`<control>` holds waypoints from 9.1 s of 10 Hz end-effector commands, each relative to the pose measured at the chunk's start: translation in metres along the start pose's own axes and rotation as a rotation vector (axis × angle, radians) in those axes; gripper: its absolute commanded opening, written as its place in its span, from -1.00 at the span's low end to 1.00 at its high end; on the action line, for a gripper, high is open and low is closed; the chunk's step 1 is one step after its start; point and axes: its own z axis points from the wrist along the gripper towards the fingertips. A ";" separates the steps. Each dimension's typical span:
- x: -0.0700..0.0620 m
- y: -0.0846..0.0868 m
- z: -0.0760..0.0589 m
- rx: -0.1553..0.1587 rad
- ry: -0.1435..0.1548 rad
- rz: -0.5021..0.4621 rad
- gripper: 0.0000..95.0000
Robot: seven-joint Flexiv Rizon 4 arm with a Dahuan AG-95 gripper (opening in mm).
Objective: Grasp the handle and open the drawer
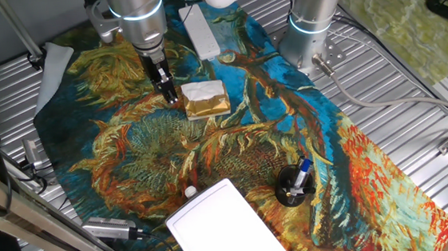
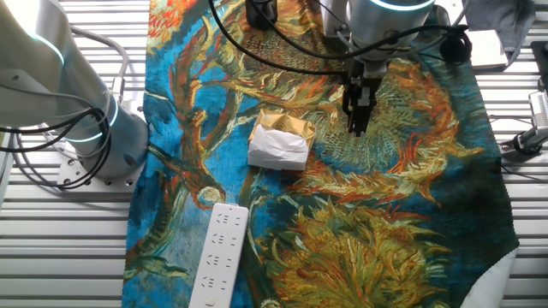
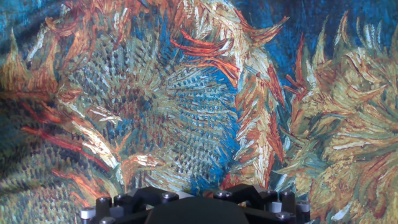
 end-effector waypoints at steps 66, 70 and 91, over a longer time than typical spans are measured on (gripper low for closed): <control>-0.114 0.112 0.039 -0.238 -0.431 -1.427 -1.00; -0.118 0.117 0.042 -0.245 -0.431 -1.408 -1.00; -0.136 0.143 0.074 -0.309 -0.346 -1.332 -1.00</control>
